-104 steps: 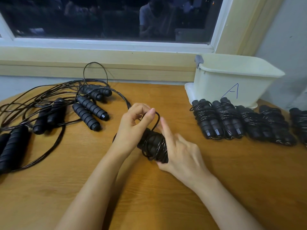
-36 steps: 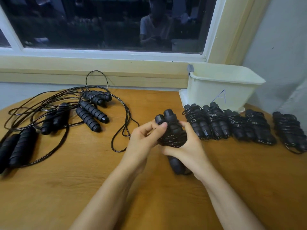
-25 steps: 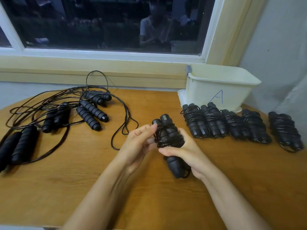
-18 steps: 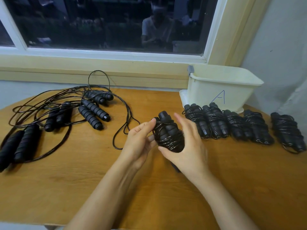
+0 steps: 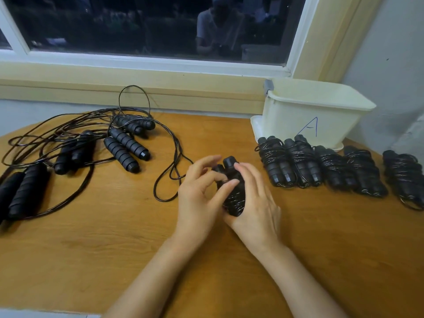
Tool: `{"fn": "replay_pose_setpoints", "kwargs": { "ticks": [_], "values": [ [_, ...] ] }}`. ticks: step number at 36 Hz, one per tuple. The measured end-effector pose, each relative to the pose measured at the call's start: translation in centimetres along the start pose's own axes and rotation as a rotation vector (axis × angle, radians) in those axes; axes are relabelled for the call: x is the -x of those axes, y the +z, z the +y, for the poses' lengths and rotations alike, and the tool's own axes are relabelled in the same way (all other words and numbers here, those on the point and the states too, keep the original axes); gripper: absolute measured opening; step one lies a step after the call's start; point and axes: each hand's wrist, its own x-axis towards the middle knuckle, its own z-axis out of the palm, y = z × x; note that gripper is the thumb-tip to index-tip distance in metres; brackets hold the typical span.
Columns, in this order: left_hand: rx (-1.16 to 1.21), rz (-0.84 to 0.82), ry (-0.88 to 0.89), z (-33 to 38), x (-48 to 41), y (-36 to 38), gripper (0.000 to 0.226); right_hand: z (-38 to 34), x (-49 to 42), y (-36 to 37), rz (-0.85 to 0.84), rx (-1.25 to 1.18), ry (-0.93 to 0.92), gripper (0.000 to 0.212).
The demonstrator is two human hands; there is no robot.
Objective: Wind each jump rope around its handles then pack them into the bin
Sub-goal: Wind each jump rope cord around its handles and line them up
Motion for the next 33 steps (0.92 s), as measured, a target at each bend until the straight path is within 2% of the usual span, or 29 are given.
{"fn": "replay_pose_setpoints", "kwargs": {
  "ticks": [2,7,14,17,22,28,33],
  "values": [
    [-0.02,0.017,0.119,-0.3,0.3,0.2,0.02,0.2,0.1,0.2,-0.017,-0.019,0.016,0.09],
    [-0.089,-0.001,0.228,-1.1,0.5,0.5,0.017,0.5,0.0,0.6,-0.038,-0.022,0.049,0.085],
    [-0.217,-0.048,0.392,-1.6,1.0,0.6,0.012,0.9,0.1,1.1,-0.054,0.027,0.047,0.057],
    [-0.222,-0.06,0.402,-1.6,1.3,0.7,0.013,1.1,0.1,1.0,-0.06,0.019,0.057,0.045],
    [-0.114,-0.046,0.214,-1.2,1.4,0.8,0.022,0.9,0.2,0.8,-0.08,-0.002,0.073,0.052],
    [0.078,0.036,-0.181,-0.8,0.8,0.3,0.004,0.3,0.3,0.7,-0.055,0.01,0.041,0.074],
    [0.242,0.081,-0.411,-1.0,-0.7,-0.6,0.015,0.1,0.3,0.7,-0.029,0.045,-0.011,0.076]
  ]
}}
